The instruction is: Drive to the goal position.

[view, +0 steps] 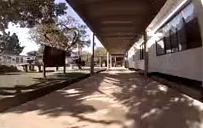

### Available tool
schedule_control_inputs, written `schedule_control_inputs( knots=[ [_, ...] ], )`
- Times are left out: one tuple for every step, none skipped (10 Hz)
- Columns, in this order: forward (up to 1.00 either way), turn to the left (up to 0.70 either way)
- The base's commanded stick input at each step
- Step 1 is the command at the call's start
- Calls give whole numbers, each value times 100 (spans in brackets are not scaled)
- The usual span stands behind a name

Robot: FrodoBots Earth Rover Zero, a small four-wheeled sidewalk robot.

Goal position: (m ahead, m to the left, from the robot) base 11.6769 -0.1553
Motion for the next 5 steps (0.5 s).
schedule_control_inputs(
  knots=[
    [50,0],
    [50,0],
    [50,-1],
    [50,-13],
    [50,-50]
  ],
)
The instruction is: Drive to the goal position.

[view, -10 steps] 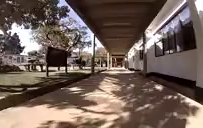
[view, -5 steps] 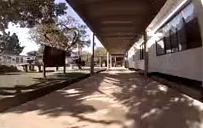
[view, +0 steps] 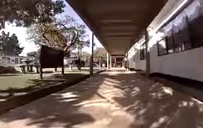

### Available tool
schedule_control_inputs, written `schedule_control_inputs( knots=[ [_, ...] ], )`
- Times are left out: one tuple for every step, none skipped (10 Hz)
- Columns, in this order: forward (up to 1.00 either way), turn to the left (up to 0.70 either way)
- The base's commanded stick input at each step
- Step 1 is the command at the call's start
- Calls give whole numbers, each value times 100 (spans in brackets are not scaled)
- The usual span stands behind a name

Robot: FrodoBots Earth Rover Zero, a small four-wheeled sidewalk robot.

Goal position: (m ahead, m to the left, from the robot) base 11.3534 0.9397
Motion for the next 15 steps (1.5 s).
schedule_control_inputs(
  knots=[
    [50,-50],
    [50,-50],
    [50,-50],
    [50,-30],
    [50,-6],
    [50,0],
    [50,0],
    [50,0],
    [50,0],
    [50,0],
    [50,0],
    [50,0],
    [50,0],
    [50,0],
    [50,0]
  ],
)
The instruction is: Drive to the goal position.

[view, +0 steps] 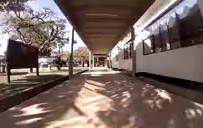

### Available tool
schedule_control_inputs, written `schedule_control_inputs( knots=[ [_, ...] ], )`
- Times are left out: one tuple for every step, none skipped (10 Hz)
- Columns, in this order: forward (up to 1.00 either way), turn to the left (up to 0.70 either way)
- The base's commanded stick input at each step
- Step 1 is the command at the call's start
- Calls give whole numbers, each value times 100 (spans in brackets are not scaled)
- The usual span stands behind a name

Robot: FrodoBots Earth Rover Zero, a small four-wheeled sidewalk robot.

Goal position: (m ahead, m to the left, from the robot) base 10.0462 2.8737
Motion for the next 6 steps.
schedule_control_inputs(
  knots=[
    [50,0],
    [50,0],
    [50,0],
    [50,0],
    [50,0],
    [50,0]
  ],
)
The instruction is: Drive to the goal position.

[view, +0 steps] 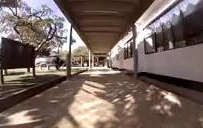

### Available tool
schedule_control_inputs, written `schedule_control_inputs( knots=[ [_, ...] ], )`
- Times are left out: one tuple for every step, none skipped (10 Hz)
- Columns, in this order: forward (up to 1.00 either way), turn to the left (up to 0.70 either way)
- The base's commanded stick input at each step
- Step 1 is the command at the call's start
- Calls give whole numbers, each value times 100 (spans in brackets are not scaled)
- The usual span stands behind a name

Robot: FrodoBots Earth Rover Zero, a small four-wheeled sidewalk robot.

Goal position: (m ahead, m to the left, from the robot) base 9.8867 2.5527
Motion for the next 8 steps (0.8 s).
schedule_control_inputs(
  knots=[
    [50,0],
    [50,0],
    [50,0],
    [50,0],
    [50,0],
    [50,0],
    [50,0],
    [50,0]
  ],
)
